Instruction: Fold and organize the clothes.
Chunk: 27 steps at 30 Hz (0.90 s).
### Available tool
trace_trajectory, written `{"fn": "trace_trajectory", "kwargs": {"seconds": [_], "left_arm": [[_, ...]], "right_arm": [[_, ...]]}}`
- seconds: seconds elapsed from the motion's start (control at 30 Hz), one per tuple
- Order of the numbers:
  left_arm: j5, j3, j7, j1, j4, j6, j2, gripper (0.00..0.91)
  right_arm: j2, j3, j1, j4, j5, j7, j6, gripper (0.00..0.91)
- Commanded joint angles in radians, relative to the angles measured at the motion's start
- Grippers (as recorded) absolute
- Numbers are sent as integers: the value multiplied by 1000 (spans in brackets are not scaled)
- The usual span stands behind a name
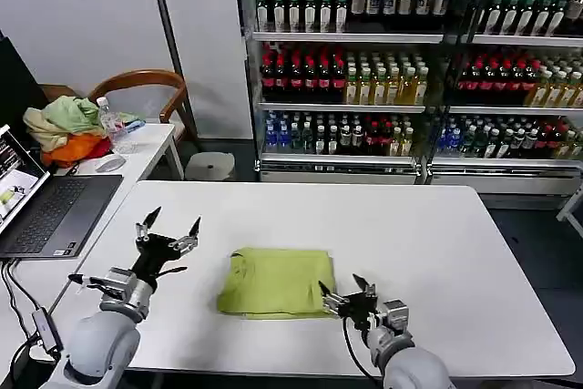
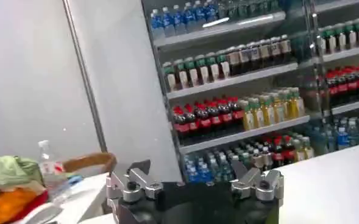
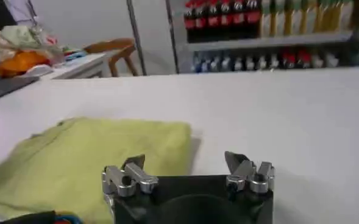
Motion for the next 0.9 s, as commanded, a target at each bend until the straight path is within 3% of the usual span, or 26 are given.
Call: {"fn": "trace_trajectory", "kwargs": {"seconds": [0.03, 0.23, 0.27, 0.9], "left_arm": [[-1, -66, 22, 31, 13, -25, 20, 907], [-1, -64, 14, 31, 20, -23, 14, 907], [-1, -64, 13, 32, 20, -23, 15, 907], [-3, -51, -4, 26, 28, -5, 6, 907]], "right_arm": [[17, -15, 60, -59, 305, 24, -83, 907], [33, -30, 74, -91, 301, 22, -66, 887], [33, -33, 75, -90, 301, 22, -60, 0], [36, -18, 86, -101, 323, 27, -48, 0]]}}
